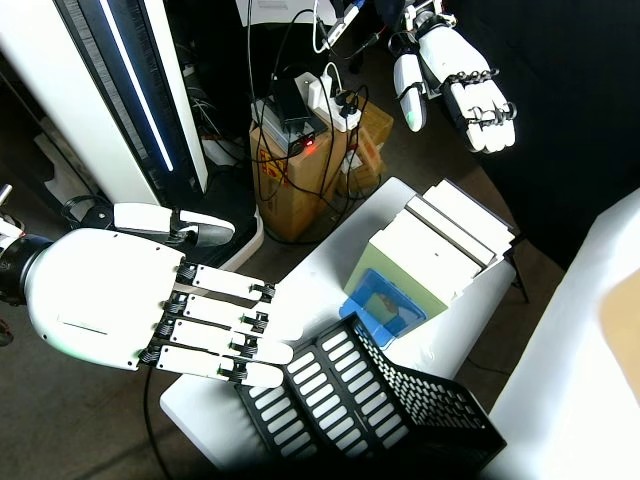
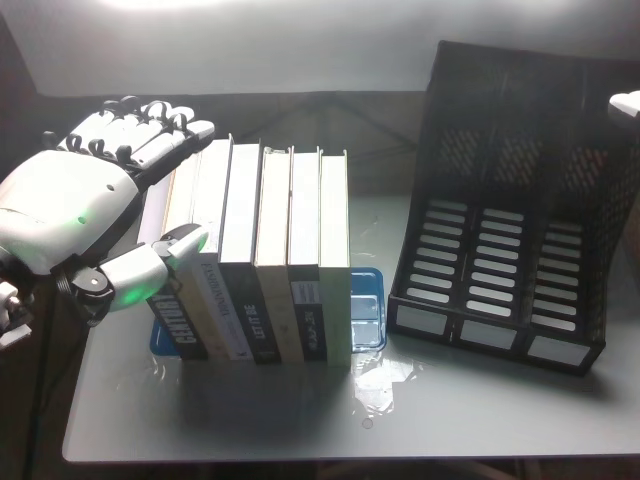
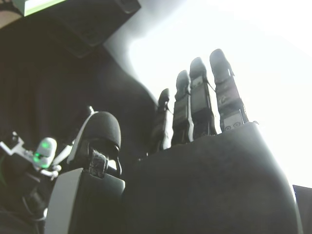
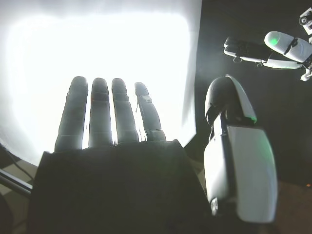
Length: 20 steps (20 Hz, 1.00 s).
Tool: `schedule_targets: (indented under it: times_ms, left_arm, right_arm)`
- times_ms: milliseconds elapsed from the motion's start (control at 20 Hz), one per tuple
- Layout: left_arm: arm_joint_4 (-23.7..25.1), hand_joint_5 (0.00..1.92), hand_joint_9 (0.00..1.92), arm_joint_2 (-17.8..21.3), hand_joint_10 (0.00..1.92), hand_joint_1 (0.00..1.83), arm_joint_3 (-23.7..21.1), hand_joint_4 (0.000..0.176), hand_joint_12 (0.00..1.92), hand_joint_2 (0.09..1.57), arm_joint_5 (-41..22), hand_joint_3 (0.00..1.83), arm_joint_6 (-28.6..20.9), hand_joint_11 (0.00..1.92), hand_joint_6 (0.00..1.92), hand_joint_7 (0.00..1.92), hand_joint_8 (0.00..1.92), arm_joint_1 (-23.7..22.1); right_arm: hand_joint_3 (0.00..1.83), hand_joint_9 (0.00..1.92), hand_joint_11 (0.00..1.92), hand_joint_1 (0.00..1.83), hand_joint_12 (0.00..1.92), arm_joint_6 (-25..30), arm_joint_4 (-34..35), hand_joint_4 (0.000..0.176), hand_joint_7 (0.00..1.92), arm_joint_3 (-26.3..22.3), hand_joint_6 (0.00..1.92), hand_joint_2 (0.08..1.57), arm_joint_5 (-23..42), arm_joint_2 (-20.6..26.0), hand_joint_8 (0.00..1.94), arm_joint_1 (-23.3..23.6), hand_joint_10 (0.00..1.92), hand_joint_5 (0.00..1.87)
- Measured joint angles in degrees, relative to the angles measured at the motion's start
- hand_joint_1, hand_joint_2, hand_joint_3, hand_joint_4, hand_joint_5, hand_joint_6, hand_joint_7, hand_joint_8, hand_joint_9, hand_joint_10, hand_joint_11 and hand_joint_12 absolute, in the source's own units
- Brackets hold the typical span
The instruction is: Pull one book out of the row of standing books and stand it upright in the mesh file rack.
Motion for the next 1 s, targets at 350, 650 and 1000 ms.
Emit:
schedule_targets:
  times_ms: [350,650,1000]
  left_arm:
    - [1.31,0.22,0.00,-0.33,0.00,0.21,0.11,0.050,0.06,1.27,8.94,0.00,9.73,0.00,0.01,0.00,0.00,-4.76]
    - [-1.31,0.24,0.00,-2.62,0.00,0.00,0.96,0.080,0.00,1.16,18.78,0.00,19.21,0.00,0.01,0.00,0.00,-7.74]
    - [-6.75,0.39,0.00,-6.64,0.00,0.00,2.38,0.072,0.00,1.09,26.71,0.00,33.38,0.00,0.04,0.00,0.00,-11.04]
  right_arm:
    - [0.00,0.00,0.00,0.54,0.00,0.00,0.33,0.000,0.00,0.00,0.00,1.39,0.00,0.00,0.00,0.00,0.00,0.00]
    - [0.00,0.00,0.00,0.50,0.00,0.00,1.22,0.000,0.00,0.00,0.00,1.39,-0.44,-0.04,0.00,-0.37,0.00,0.00]
    - [0.00,0.00,0.00,0.56,0.00,0.00,2.21,0.000,0.00,0.13,0.00,1.41,-0.28,-0.17,0.00,-1.07,0.00,0.00]
